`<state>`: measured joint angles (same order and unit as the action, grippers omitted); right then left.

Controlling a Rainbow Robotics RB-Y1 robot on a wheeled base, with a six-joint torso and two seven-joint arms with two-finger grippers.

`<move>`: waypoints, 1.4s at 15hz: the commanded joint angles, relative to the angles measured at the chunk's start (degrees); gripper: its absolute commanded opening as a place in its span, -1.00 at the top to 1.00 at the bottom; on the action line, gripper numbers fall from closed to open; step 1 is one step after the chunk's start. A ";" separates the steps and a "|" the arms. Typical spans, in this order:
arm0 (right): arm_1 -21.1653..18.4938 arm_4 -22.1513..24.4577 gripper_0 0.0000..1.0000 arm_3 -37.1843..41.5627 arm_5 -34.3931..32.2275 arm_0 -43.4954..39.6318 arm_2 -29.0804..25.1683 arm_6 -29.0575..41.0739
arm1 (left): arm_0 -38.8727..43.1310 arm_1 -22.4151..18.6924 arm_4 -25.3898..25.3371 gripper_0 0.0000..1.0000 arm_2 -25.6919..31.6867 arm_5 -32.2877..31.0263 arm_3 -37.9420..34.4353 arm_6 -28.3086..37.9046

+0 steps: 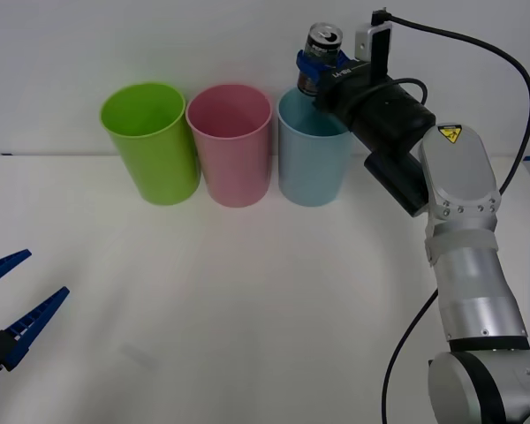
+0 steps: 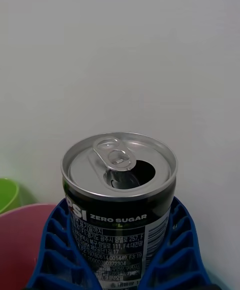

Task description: Grasp the object on the table and drop it into the matching bin: aluminum can to the light blue bin, PET bottle to the pink bin.

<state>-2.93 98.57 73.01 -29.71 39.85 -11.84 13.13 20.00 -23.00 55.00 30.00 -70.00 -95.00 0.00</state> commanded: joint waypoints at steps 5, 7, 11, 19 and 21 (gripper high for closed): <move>0.38 0.22 1.00 -2.17 2.37 0.93 0.15 -1.35 | 0.00 0.00 0.00 -1.00 0.00 0.00 0.00 0.00; 0.38 0.13 0.84 -2.17 2.37 0.93 0.15 -1.62 | 0.00 0.00 0.00 -1.00 0.00 0.00 0.00 0.00; 0.38 0.22 -1.00 -2.17 2.28 0.93 0.15 -2.50 | 0.00 0.00 0.00 -1.00 0.00 0.00 0.00 0.00; 0.20 -0.31 -1.00 -0.59 -3.08 -0.30 -1.16 -3.29 | 0.00 0.00 0.00 -1.00 0.00 0.00 0.00 0.00; 0.29 -0.31 -1.00 2.66 -3.52 -2.85 -0.90 -3.02 | 0.00 0.00 0.00 -1.00 0.00 0.00 0.00 0.00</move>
<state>-2.70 98.29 74.50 -33.09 37.85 -12.82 10.02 20.00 -23.00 55.00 30.00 -70.00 -95.00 0.00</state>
